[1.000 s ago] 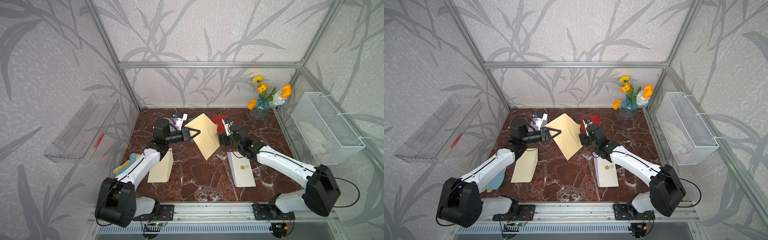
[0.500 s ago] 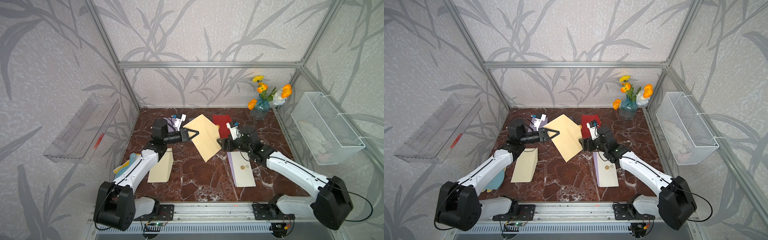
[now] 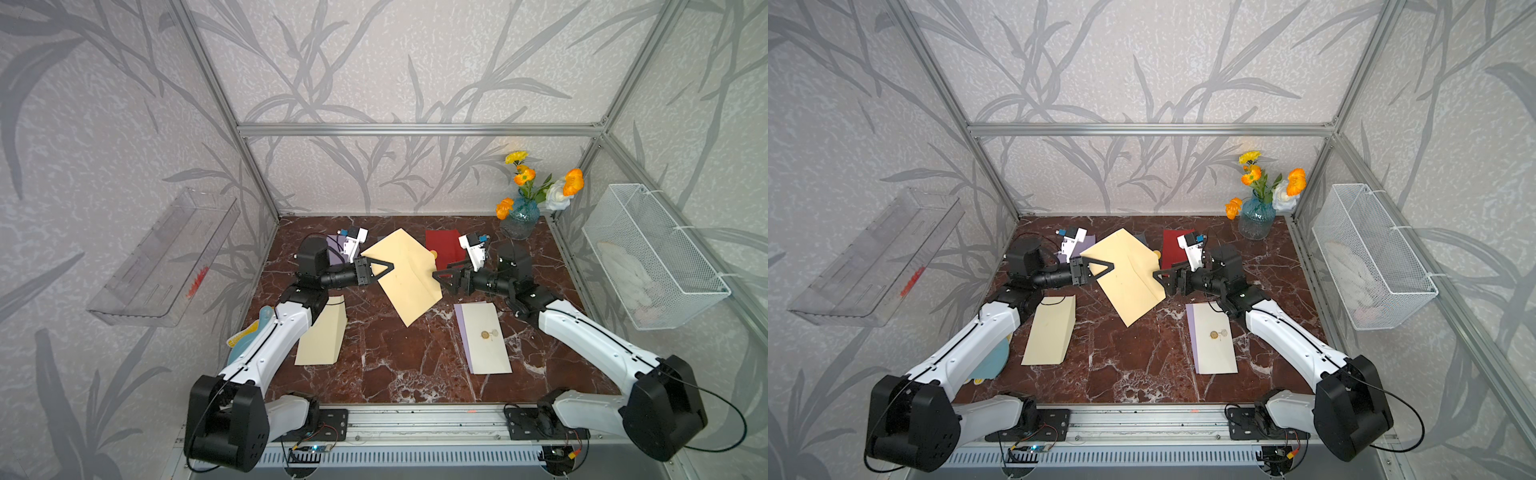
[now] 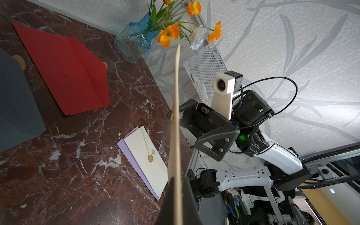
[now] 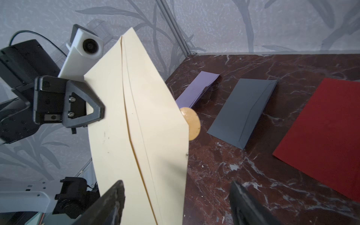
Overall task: Open the envelope
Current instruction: Place the envelope at the center of the board.
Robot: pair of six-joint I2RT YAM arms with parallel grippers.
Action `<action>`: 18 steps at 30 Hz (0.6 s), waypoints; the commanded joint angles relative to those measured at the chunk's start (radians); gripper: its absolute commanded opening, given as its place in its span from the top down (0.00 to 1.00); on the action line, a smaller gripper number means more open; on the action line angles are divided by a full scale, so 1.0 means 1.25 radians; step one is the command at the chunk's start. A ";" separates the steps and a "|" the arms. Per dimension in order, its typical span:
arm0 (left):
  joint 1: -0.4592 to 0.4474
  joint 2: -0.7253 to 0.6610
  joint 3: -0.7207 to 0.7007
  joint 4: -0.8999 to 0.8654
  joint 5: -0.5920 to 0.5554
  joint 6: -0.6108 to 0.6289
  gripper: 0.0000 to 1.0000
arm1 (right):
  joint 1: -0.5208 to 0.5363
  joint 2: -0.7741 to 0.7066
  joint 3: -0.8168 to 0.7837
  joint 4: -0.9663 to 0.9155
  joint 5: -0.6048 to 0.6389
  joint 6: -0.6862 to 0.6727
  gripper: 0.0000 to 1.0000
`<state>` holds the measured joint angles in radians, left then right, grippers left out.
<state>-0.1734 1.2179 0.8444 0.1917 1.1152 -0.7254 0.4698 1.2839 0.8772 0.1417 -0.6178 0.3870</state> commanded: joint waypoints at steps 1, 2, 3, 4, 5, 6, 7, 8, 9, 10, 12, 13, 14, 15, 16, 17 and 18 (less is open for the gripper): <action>0.008 -0.013 -0.001 0.057 0.039 -0.022 1.00 | -0.001 0.027 0.041 0.030 -0.115 0.022 0.19; 0.009 -0.014 -0.002 0.065 0.043 -0.028 1.00 | -0.001 0.034 0.045 0.027 -0.121 0.021 0.19; 0.009 -0.016 -0.003 0.070 0.045 -0.033 1.00 | -0.001 0.039 0.051 0.021 -0.123 0.019 0.19; 0.009 -0.018 -0.005 0.075 0.048 -0.036 1.00 | -0.001 0.042 0.053 0.017 -0.122 0.014 0.20; 0.009 -0.022 -0.007 0.080 0.052 -0.039 1.00 | -0.001 0.045 0.054 0.018 -0.122 0.013 0.20; 0.008 -0.026 -0.010 0.088 0.056 -0.042 1.00 | -0.001 0.047 0.054 0.022 -0.122 0.014 0.20; 0.009 -0.030 -0.012 0.086 0.055 -0.041 1.00 | -0.001 0.050 0.054 0.032 -0.125 0.017 0.22; 0.008 -0.032 -0.011 0.075 0.054 -0.036 1.00 | -0.001 0.052 0.054 0.045 -0.129 0.021 0.23; 0.009 -0.031 -0.009 0.058 0.054 -0.026 1.00 | -0.002 0.055 0.055 0.055 -0.139 0.027 0.26; 0.009 -0.027 -0.007 0.044 0.053 -0.019 1.00 | -0.002 0.059 0.058 0.065 -0.151 0.031 0.30; 0.009 -0.020 -0.009 0.053 0.053 -0.026 1.00 | -0.002 0.070 0.070 0.074 -0.175 0.038 0.39; 0.009 -0.017 -0.012 0.064 0.052 -0.034 1.00 | -0.002 0.076 0.078 0.073 -0.191 0.040 0.46; 0.008 -0.016 -0.011 0.068 0.050 -0.036 1.00 | -0.002 0.082 0.085 0.073 -0.205 0.041 0.51; 0.009 -0.015 -0.010 0.068 0.050 -0.036 1.00 | -0.002 0.089 0.092 0.074 -0.221 0.044 0.57; 0.009 -0.013 -0.008 0.066 0.050 -0.036 1.00 | -0.002 0.094 0.097 0.076 -0.236 0.045 0.62; 0.009 -0.013 -0.007 0.063 0.051 -0.035 1.00 | -0.002 0.098 0.100 0.079 -0.243 0.048 0.66; 0.009 -0.013 -0.006 0.061 0.052 -0.034 1.00 | -0.002 0.103 0.102 0.081 -0.252 0.050 0.69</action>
<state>-0.1680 1.2064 0.8394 0.2462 1.1549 -0.7639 0.4694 1.4002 0.9695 0.2016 -0.8577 0.4431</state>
